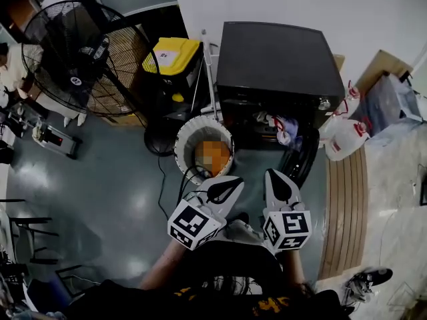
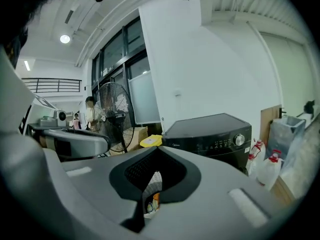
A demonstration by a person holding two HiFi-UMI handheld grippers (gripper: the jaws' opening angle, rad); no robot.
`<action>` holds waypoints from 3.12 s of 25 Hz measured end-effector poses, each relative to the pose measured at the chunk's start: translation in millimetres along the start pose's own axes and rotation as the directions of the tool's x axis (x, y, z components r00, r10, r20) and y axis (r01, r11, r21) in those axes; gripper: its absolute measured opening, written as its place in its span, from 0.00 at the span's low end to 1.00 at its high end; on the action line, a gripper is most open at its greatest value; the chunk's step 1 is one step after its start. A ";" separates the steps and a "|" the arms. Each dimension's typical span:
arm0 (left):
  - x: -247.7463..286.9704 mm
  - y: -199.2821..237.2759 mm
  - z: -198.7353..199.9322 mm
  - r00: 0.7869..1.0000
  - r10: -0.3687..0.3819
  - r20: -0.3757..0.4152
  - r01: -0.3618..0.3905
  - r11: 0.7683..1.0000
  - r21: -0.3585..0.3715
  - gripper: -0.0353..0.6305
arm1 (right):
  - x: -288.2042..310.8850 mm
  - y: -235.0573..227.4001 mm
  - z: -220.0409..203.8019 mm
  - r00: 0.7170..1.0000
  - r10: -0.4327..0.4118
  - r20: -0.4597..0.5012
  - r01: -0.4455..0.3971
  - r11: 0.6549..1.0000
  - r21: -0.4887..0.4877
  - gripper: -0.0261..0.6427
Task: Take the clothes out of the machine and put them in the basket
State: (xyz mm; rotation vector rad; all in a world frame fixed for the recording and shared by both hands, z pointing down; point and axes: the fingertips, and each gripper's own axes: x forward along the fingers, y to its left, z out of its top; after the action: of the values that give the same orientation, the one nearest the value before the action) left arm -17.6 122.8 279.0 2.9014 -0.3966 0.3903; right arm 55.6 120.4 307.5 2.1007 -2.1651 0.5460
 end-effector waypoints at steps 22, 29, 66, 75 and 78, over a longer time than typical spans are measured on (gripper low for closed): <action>55.5 100.0 15.7 0.952 -0.298 -0.067 0.303 0.949 0.083 0.06 | 85.5 -16.6 12.2 0.957 -0.290 -0.005 0.290 0.954 0.075 0.07; 72.1 139.4 7.6 0.922 -0.375 -0.101 0.383 0.920 0.079 0.06 | 110.9 -31.8 7.6 0.913 -0.409 -0.001 0.407 0.909 0.086 0.07; 244.7 196.5 -178.7 0.825 -0.480 -0.298 0.520 0.852 0.066 0.09 | 283.8 -270.4 -233.5 0.828 -0.507 -0.238 0.542 0.833 0.113 0.23; 292.5 212.5 -245.0 0.828 -0.449 -0.336 0.494 0.867 0.058 0.09 | 328.5 -326.2 -300.3 0.821 -0.480 -0.310 0.514 0.857 0.035 0.30; 305.2 218.2 -263.5 0.833 -0.440 -0.335 0.483 0.874 0.053 0.11 | 342.2 -342.5 -321.3 0.817 -0.470 -0.333 0.504 0.863 0.018 0.31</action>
State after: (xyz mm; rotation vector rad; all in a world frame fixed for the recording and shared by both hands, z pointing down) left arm 142.6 -98.6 647.1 2.8530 0.3966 0.8000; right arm 309.7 -108.0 777.5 2.3034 -1.3749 0.8775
